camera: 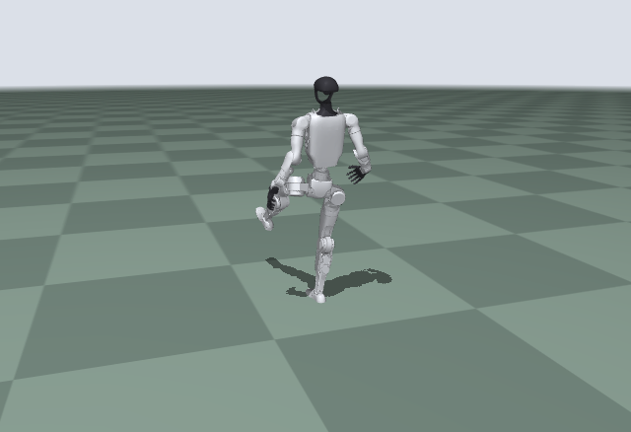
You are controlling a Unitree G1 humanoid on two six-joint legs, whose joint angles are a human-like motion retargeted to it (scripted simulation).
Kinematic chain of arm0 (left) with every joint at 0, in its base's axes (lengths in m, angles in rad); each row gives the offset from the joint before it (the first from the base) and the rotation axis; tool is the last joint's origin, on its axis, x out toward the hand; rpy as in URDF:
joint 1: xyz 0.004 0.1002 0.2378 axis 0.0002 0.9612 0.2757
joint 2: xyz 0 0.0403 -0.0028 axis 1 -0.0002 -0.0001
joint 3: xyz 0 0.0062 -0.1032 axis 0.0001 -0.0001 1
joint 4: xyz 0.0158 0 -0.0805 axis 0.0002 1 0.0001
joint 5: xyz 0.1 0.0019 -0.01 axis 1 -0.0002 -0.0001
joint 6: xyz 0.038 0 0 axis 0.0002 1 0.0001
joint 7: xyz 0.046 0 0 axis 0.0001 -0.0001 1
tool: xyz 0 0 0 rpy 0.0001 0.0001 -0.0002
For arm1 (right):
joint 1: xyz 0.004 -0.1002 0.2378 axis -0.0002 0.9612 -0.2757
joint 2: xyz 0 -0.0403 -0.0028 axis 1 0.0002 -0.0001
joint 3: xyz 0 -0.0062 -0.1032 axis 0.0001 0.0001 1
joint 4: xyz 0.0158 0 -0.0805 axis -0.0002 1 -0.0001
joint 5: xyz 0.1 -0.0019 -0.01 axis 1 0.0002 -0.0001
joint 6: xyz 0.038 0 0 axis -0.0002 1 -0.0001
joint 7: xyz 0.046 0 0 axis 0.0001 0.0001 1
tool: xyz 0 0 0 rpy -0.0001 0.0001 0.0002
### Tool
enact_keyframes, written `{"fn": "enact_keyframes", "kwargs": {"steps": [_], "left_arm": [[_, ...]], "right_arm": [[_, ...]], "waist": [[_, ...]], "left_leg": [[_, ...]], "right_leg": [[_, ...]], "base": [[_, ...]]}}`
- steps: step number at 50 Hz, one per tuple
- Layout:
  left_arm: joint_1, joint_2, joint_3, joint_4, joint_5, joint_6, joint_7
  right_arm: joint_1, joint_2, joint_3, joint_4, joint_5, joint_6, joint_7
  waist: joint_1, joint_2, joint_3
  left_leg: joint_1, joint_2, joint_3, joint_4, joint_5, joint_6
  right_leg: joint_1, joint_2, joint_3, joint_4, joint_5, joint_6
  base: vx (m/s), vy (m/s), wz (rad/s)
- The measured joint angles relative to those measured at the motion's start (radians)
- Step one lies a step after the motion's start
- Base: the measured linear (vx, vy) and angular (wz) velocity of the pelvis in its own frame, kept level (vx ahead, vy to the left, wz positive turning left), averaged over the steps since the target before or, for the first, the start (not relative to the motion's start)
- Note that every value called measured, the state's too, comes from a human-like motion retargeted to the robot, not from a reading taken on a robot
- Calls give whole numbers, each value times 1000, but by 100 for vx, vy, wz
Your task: Kungfu
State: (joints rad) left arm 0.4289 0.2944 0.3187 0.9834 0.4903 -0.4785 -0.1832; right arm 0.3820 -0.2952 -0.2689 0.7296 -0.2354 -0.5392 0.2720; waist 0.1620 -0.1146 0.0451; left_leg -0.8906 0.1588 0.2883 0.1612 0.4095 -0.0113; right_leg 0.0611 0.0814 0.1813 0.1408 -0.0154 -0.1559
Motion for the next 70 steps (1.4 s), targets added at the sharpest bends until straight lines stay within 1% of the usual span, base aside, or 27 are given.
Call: {"fn": "enact_keyframes", "kwargs": {"steps": [2, 5, 7, 8, 10, 13, 14, 15, 17, 20, 22, 27, 31, 35, 38, 42, 46, 50, 53, 55, 56, 58, 60, 62, 65, 67, 70], "left_arm": [[77, 2, -26, 3, -108, 28, -113], [176, 12, -56, -13, -200, 73, -350], [219, 16, -62, -53, -174, 104, -506], [235, 19, -71, -73, -142, 107, -570], [245, 38, -96, -110, -73, 105, -683], [228, 54, -139, -136, 12, 103, -795], [215, 65, -151, -141, 30, 111, -839], [199, 78, -163, -147, 44, 122, -887], [185, 85, -188, -158, 48, 133, -943], [186, 79, -207, -174, 63, 126, -974], [202, 75, -212, -185, 73, 119, -966], [152, 109, -116, -206, 336, 121, -959], [19, 126, 5, -240, 558, 185, -729], [-265, 96, 11, -242, 327, 272, -591], [-501, 39, -96, -288, -10, 254, -524], [-759, -81, -294, -395, -381, 236, -452], [-894, -187, -427, -486, -633, 217, -432], [-921, -230, -492, -529, -830, 204, -469], [-901, -240, -515, -526, -928, 240, -568], [-889, -252, -518, -493, -941, 269, -666], [-879, -268, -531, -453, -923, 265, -707], [-847, -301, -568, -348, -882, 242, -756], [-820, -326, -601, -210, -862, 221, -776], [-796, -399, -591, -93, -876, 245, -810], [-788, -460, -558, -47, -922, 242, -810], [-803, -432, -572, -89, -928, 225, -766], [-851, -363, -566, -179, -984, 277, -719]], "right_arm": [[71, -23, 0, 57, -127, 117, 116], [169, -43, 36, 80, -235, 268, 350], [205, -32, 74, 68, -186, 280, 472], [223, -23, 88, 63, -155, 272, 513], [255, 14, 106, 52, -117, 261, 562], [267, 81, 124, 38, -93, 276, 570], [264, 101, 136, 31, -73, 289, 562], [259, 120, 152, 22, -49, 305, 551], [255, 133, 168, -2, -40, 306, 543], [270, 114, 172, -40, -110, 273, 550], [290, 116, 174, -51, -111, 265, 541], [288, 120, 162, -29, -140, 323, 547], [289, 155, 141, 15, -259, 340, 389], [259, 227, 99, 149, -326, 405, -26], [218, 268, 43, 213, -194, 393, -153], [124, 315, -39, 184, 173, 363, -59], [-45, 316, -40, 130, 584, 352, 27], [-273, 290, 58, 121, 801, 417, 70], [-445, 304, 173, 135, 891, 476, 121], [-545, 334, 266, 134, 954, 500, 155], [-581, 347, 316, 130, 992, 514, 174], [-629, 376, 419, 128, 1056, 553, 230], [-674, 428, 473, 152, 1066, 619, 327], [-684, 459, 474, 152, 1057, 684, 374], [-655, 461, 506, 119, 1079, 612, 392], [-648, 414, 538, 101, 1031, 554, 392], [-666, 318, 575, 85, 863, 414, 405]], "waist": [[-8, -5, 7], [-24, -1, -2], [-26, -16, -5], [-10, -34, 1], [-1, -53, 4], [-40, -73, -27], [-47, -67, -35], [-49, -55, -42], [-79, -43, -71], [-155, -43, -132], [-184, -52, -169], [-274, -63, -208], [-295, -70, -213], [-270, -75, -196], [-248, -73, -175], [-230, -48, -144], [-246, -5, -131], [-215, 53, -107], [-154, 92, -59], [-96, 73, -6], [-94, 57, 17], [-97, -6, 17], [-161, -29, -16], [-236, 40, 2], [-216, -18, 26], [-233, -18, 23], [-262, 3, 16]], "left_leg": [[-56, -15, -1, -93, -220, 49], [-110, 50, 136, 46, -265, 45], [-211, 20, -45, 354, -204, 67], [-228, -31, -98, 485, -143, 46], [-224, -70, -70, 740, -103, -2], [-174, 10, 102, 1133, -229, 98], [-152, 53, 111, 1273, -269, 106], [-133, 97, 99, 1418, -307, 100], [-93, 72, 70, 1621, -337, 56], [-29, -86, 61, 1783, -327, -40], [48, -127, 101, 1814, -325, -41], [139, -181, 46, 1722, -312, -77], [144, -166, 14, 1517, -373, -49], [113, -193, -24, 1236, -412, -52], [102, -215, -50, 993, -412, -79], [92, -186, -62, 702, -397, -96], [81, -166, -165, 469, -348, -110], [129, -150, -476, 290, -275, -182], [248, -135, -719, 217, -239, -232], [305, -126, -650, 194, -490, -235], [267, -94, -487, 297, -592, -202], [190, -130, -315, 430, -687, -165], [88, -141, -207, 498, -742, -123], [0, -116, -255, 643, -826, -126], [-43, -164, -169, 731, -864, -84], [-58, -180, -158, 763, -881, -70], [-54, -183, -143, 780, -903, -61]], "right_leg": [[13, -4, -10, -6, -9, -12], [3, -1, -21, 19, -32, -15], [-12, -9, -10, 26, -46, -27], [-12, -25, 10, 31, -58, -31], [-16, -43, 20, 33, -82, -36], [-51, -59, -19, 24, -102, -22], [-62, -45, -32, 28, -112, -21], [-72, -24, -45, 34, -124, -22], [-93, -9, -45, 19, -126, -26], [-136, -33, -55, 1, -129, -24], [-148, -59, -55, -17, -130, -20], [-169, -68, -114, -5, -172, -29], [-160, -60, -135, -3, -205, -30], [-134, -45, -140, -5, -230, -22], [-99, -26, -124, -14, -240, -18], [-57, 9, -52, -13, -252, -14], [-36, 31, 88, 6, -251, 0], [-79, 17, 263, 89, -263, 33], [-207, -24, 305, 276, -341, 74], [-346, -75, 321, 461, -416, 156], [-415, -123, 259, 532, -423, 198], [-595, -243, 156, 661, -409, 271], [-778, -382, -49, 742, -380, 271], [-794, -500, -320, 748, -363, 231], [-917, -510, -132, 738, -335, 302], [-944, -499, -95, 704, -298, 317], [-947, -516, -102, 631, -224, 344]], "base": [[23, -13, -17], [26, -14, 8], [9, -15, -14], [8, -17, -31], [8, -20, 14], [20, -35, 84], [19, -37, 62], [14, -31, 43], [17, -23, 52], [18, -4, 76], [25, -6, 54], [19, -31, 82], [21, -24, 36], [23, -21, 9], [20, -21, -28], [14, -15, -98], [23, -8, -195], [25, 19, -366], [26, 38, -460], [-5, 48, -449], [-4, 48, -351], [25, 42, -249], [-7, 31, -80], [-12, 25, 11], [9, 23, -134], [9, 31, -90], [15, 33, -75]]}}
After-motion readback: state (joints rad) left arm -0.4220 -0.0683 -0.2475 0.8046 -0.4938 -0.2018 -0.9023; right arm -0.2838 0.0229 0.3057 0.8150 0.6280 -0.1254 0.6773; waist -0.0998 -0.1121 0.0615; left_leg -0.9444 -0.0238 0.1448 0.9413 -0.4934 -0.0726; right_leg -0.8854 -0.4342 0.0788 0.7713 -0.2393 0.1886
